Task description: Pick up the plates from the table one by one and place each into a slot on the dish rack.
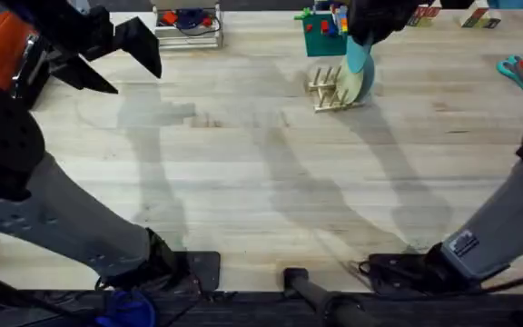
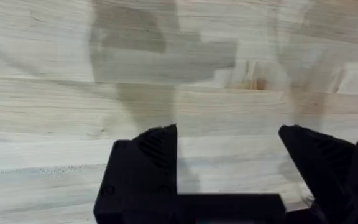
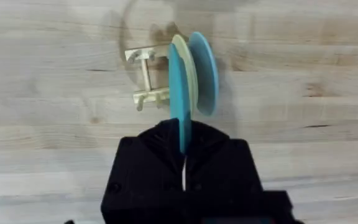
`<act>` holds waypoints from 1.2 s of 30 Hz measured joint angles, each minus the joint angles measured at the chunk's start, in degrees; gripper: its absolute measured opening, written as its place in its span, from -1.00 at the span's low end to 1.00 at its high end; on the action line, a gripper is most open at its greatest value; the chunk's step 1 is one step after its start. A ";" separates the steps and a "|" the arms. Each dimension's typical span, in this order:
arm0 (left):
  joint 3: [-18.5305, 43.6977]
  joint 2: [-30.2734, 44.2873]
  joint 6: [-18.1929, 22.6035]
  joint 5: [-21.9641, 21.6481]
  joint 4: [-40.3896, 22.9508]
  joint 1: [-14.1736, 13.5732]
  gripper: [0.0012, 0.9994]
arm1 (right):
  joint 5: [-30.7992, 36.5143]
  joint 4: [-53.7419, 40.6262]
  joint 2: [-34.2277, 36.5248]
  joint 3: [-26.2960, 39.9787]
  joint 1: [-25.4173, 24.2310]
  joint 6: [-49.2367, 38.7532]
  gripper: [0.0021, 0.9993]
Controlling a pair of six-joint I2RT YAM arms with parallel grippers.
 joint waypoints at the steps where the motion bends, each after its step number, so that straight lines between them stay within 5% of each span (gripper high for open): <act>1: 0.01 0.00 0.00 0.00 -0.02 0.00 0.99 | -0.02 0.00 0.30 0.00 0.00 -0.01 -0.94; 36: 0.01 0.00 0.00 0.00 -0.02 0.00 0.99 | -1.36 0.69 8.31 0.00 0.00 -0.66 -0.94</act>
